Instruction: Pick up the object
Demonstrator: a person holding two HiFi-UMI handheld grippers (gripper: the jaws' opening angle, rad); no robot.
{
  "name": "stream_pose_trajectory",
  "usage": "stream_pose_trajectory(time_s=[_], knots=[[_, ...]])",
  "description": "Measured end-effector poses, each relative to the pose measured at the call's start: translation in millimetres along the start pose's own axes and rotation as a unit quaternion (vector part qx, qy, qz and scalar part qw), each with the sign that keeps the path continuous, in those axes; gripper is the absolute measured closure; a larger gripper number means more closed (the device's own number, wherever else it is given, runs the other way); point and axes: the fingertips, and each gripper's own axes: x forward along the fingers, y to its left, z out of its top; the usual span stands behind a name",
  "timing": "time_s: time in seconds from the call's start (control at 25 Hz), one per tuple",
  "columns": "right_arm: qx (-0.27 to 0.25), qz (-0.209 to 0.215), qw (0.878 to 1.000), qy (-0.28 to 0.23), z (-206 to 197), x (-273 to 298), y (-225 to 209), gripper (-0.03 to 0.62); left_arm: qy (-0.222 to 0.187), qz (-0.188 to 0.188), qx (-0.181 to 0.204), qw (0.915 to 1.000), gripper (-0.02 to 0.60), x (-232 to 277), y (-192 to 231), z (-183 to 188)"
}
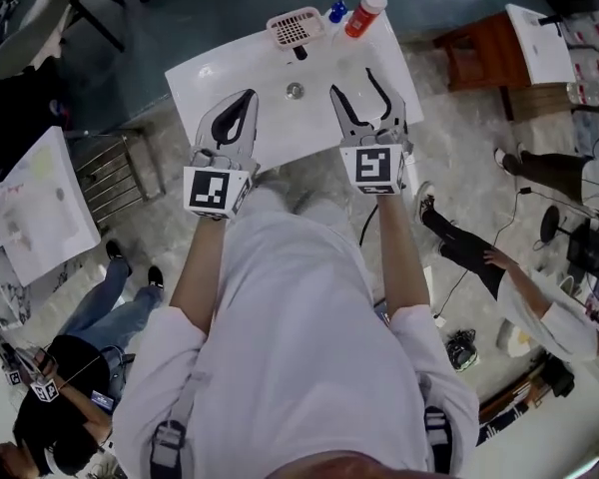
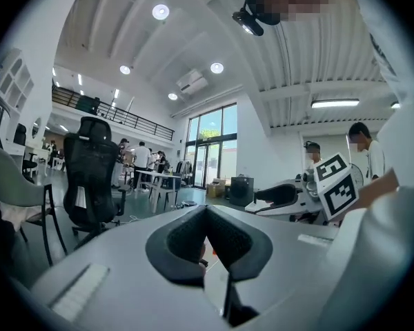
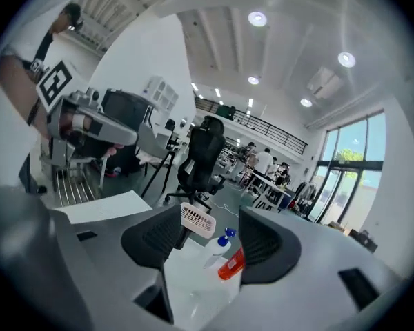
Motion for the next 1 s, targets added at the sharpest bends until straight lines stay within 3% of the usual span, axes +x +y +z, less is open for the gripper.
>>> stream_pose_trajectory(time_s=[0.16,0.28,0.4,0.52,0.64,0.72,0.84,0.96,1.0], knots=[[-0.13,0.035,0.99,0.04,-15.5,61.4,4.4,0.35,0.017,-0.005,-0.018,0.9997,0.581,22.2,29.1,-13.5],[-0.237,0.08,0.966,0.067,-38.0,99.5,15.4,0.342,0.03,-0.001,-0.029,0.9991,0.581,34.1,40.9,-24.1],[-0.335,0.112,0.931,0.092,-62.3,127.4,19.4,0.339,0.041,0.003,-0.035,0.9985,0.581,45.8,46.1,-33.0],[-0.437,0.135,0.882,0.109,-80.9,146.0,24.8,0.333,0.047,0.009,-0.048,0.9977,0.581,53.0,49.9,-41.1],[-0.5,0.145,0.845,0.118,-92.3,161.6,30.7,0.33,0.052,0.015,-0.056,0.997,0.581,58.1,54.9,-48.2],[-0.514,0.153,0.835,0.119,-96.8,171.7,34.2,0.33,0.054,0.018,-0.057,0.9967,0.581,62.1,58.0,-50.2],[-0.518,0.16,0.833,0.11,-98.5,179.2,42.6,0.344,0.056,0.021,-0.058,0.9965,0.581,65.4,60.1,-50.9],[-0.52,0.167,0.83,0.113,-105.3,174.8,49.0,0.494,0.055,0.022,-0.056,0.9966,0.581,67.3,63.3,-49.0],[-0.519,0.166,0.83,0.115,-106.0,172.9,48.4,0.504,0.054,0.022,-0.054,0.9968,0.581,68.4,65.1,-47.6]])
